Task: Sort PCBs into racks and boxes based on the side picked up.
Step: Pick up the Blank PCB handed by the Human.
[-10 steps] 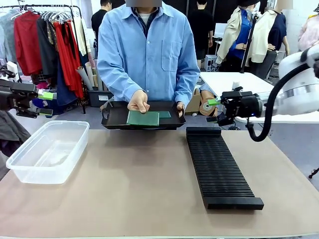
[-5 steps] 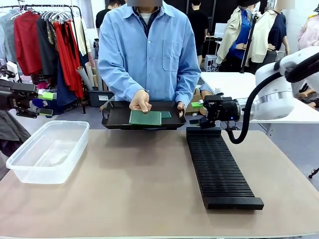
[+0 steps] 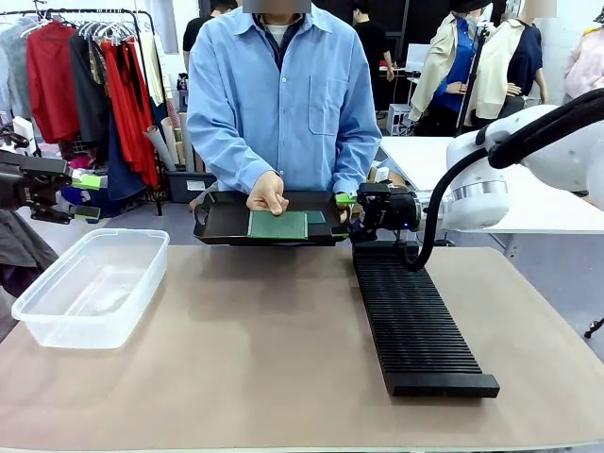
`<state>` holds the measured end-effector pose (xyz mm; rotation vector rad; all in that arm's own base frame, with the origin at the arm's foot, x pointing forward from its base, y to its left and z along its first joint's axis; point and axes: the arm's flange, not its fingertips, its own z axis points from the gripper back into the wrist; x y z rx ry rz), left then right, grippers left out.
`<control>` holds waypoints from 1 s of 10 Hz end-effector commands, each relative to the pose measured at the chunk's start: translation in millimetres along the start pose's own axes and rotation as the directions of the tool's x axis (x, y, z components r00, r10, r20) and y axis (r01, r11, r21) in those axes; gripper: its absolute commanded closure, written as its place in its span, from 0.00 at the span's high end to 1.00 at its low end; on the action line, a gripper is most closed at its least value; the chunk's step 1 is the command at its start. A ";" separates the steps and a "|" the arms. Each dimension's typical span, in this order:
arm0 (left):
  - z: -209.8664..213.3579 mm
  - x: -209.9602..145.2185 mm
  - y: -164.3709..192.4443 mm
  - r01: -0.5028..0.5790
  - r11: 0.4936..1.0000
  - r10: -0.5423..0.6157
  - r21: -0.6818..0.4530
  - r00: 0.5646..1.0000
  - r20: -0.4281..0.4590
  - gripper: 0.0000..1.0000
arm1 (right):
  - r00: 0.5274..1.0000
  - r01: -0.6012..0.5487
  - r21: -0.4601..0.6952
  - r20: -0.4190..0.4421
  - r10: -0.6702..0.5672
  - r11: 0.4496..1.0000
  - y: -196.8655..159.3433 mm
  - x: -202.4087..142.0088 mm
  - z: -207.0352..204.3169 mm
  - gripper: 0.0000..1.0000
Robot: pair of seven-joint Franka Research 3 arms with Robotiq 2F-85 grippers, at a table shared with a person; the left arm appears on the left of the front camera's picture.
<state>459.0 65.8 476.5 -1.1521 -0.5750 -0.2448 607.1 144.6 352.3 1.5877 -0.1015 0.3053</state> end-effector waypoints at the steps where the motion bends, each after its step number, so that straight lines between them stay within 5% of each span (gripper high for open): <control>1: 0.4 0.2 -0.6 0.000 1.000 0.000 -0.002 1.000 0.001 1.00 | 0.999 0.042 0.058 0.012 -0.043 0.997 1.2 12.8 -11.6 1.00; 10: 0.4 0.2 -0.6 0.000 1.000 0.000 -0.002 1.000 0.001 1.00 | 0.999 0.053 0.038 0.004 -0.053 0.998 0.5 28.7 -66.8 1.00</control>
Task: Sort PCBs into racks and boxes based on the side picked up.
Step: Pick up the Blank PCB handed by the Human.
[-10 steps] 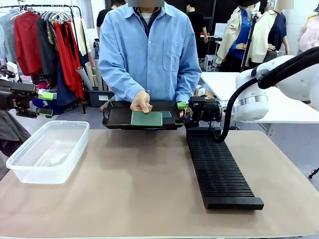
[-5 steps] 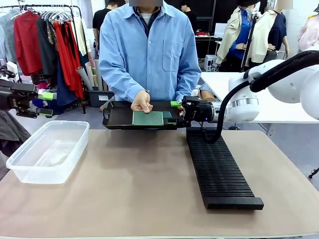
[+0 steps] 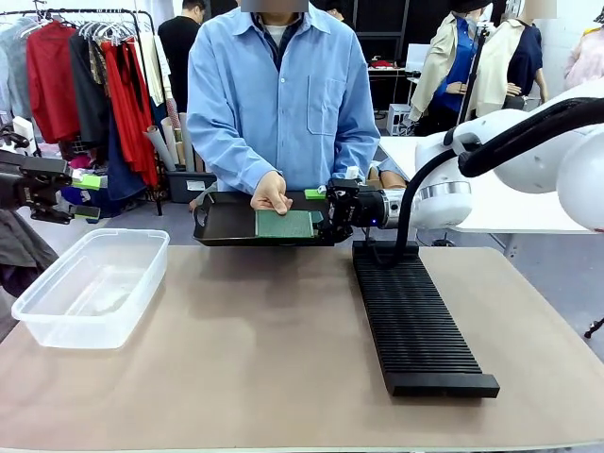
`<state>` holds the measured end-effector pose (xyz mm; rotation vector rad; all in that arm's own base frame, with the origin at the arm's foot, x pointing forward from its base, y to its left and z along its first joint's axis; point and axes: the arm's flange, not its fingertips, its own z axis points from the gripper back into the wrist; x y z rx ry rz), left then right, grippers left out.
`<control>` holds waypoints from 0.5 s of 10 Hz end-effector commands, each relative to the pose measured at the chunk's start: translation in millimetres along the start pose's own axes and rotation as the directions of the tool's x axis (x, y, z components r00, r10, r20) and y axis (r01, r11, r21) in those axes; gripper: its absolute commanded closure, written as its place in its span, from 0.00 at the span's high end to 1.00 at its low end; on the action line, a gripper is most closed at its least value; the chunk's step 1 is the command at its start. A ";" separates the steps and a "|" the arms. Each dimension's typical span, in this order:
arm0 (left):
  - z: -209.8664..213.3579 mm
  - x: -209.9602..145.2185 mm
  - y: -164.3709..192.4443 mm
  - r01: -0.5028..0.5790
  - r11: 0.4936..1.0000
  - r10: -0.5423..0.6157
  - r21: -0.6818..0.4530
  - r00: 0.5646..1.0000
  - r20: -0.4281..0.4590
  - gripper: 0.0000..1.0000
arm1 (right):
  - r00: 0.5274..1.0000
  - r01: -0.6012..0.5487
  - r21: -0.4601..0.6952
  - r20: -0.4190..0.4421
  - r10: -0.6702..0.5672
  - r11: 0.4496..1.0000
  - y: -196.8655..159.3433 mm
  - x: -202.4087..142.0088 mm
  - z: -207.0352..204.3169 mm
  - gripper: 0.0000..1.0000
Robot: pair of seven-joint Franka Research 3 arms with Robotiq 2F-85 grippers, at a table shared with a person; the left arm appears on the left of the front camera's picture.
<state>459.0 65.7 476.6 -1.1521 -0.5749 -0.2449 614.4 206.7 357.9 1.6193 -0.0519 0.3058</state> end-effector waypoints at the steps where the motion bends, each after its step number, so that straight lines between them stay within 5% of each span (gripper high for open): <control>1: 0.5 0.1 -0.6 0.000 1.000 0.000 -0.002 1.000 0.001 1.00 | 0.999 0.023 -0.004 0.041 -0.023 1.000 -0.6 13.7 -6.3 1.00; 2: 0.5 0.1 -0.6 0.000 1.000 0.000 -0.002 1.000 0.001 1.00 | 0.999 0.023 -0.010 0.040 -0.022 1.000 -0.7 14.1 -6.2 0.98; 5: 0.5 0.1 -0.6 0.000 1.000 0.000 -0.002 1.000 0.001 1.00 | 0.999 0.030 -0.030 0.040 -0.029 0.999 -3.6 13.3 -8.0 0.60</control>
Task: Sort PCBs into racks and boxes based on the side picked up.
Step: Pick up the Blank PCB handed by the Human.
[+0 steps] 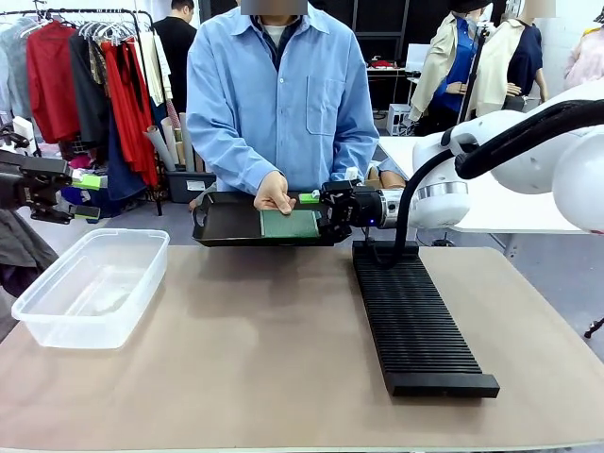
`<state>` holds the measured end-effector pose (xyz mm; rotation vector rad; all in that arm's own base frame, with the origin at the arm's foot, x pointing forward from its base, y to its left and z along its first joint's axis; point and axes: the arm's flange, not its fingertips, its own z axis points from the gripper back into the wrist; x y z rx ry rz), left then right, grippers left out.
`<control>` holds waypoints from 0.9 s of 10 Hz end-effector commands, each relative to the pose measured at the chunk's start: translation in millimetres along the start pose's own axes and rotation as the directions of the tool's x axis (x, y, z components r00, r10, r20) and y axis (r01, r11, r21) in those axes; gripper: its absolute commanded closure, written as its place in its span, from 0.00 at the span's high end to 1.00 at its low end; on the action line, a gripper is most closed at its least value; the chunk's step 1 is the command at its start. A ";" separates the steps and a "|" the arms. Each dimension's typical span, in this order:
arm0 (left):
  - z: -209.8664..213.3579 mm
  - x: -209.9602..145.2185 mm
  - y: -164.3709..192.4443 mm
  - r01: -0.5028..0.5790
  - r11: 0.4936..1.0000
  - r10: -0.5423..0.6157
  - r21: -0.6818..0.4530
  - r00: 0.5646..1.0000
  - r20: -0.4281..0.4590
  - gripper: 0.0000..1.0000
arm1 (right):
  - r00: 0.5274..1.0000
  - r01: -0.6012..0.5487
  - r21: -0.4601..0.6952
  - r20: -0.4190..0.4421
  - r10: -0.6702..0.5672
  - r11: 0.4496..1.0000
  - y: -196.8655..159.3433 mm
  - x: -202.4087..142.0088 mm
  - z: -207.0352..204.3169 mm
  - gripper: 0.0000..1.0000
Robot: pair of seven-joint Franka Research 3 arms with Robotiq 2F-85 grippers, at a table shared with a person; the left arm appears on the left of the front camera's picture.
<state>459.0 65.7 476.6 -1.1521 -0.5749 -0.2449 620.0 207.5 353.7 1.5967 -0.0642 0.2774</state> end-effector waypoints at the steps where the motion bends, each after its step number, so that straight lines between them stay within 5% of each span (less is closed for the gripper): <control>1: 0.5 0.1 -0.6 0.000 1.000 0.000 -0.002 1.000 0.001 1.00 | 0.999 0.024 -0.011 0.021 -0.024 1.000 1.0 9.0 -6.4 0.46; 4: 0.5 0.1 -0.6 0.000 1.000 0.000 -0.002 1.000 0.001 1.00 | 0.999 0.041 -0.019 0.029 -0.040 0.999 -3.2 10.3 -3.6 0.06; 5: 0.5 0.1 -0.6 0.000 1.000 0.000 -0.002 1.000 0.001 1.00 | 0.998 0.051 -0.020 0.033 -0.050 0.999 -4.2 10.6 -2.9 0.00; 9: 0.5 0.1 -0.6 0.000 1.000 0.000 -0.002 1.000 0.001 1.00 | 0.996 0.086 -0.034 0.022 -0.085 0.996 -7.2 10.9 -5.5 0.00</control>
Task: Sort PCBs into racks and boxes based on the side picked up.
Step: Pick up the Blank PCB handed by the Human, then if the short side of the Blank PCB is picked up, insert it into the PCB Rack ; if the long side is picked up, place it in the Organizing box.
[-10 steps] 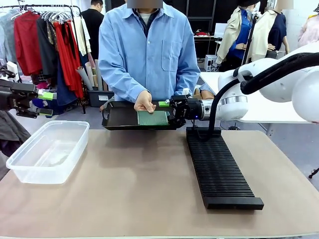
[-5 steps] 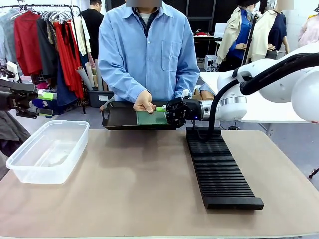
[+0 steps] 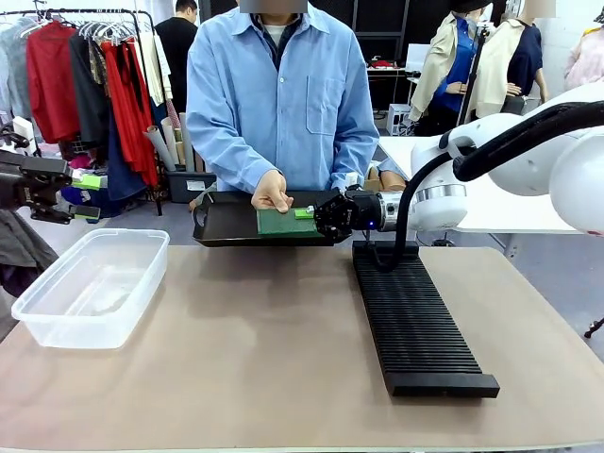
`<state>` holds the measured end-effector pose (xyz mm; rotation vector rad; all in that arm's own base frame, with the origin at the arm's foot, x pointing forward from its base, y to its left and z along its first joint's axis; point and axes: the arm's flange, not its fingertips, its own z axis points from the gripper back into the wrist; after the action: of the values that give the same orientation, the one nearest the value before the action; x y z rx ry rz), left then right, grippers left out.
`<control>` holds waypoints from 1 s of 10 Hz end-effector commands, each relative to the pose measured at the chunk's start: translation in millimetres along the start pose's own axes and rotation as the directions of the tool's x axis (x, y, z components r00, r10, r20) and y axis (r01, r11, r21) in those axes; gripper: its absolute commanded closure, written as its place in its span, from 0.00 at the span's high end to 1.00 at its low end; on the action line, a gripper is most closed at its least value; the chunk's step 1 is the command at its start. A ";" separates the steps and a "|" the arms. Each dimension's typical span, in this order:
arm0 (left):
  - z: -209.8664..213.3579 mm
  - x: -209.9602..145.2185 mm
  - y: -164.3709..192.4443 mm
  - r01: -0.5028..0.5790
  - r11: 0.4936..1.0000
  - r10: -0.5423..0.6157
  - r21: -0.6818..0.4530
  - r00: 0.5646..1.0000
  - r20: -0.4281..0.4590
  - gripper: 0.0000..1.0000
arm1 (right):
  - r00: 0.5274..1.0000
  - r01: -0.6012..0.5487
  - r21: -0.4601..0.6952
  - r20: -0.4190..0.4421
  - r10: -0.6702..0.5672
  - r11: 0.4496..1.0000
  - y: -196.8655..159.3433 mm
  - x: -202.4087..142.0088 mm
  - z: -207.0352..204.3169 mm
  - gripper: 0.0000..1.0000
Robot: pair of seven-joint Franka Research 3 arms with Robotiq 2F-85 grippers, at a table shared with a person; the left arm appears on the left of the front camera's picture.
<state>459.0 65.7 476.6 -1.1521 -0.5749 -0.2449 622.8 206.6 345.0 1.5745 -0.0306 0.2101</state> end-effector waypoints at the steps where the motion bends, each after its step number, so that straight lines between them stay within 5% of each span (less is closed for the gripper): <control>1: 0.5 0.1 -0.6 0.000 1.000 0.000 -0.002 1.000 0.001 1.00 | 0.999 0.024 -0.021 -0.030 -0.024 1.000 2.2 8.1 -8.1 0.00; 2: 0.5 0.1 -0.6 0.000 1.000 0.000 -0.002 1.000 0.001 1.00 | 0.995 0.003 -0.078 -0.100 -0.011 0.997 0.7 4.3 -8.6 0.00; 3: 0.5 0.1 -0.6 0.000 1.000 0.000 -0.002 1.000 0.001 1.00 | 1.000 0.007 -0.003 -0.005 -0.007 1.000 -0.2 -0.4 -1.1 0.00; 10: 0.5 0.1 -0.6 0.000 1.000 0.000 -0.002 1.000 0.001 1.00 | 1.000 0.007 -0.003 -0.005 -0.007 1.000 -0.2 -0.4 -1.1 0.00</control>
<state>459.0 65.7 476.6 -1.1521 -0.5749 -0.2449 621.9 204.9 343.4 1.5525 -0.0122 0.2173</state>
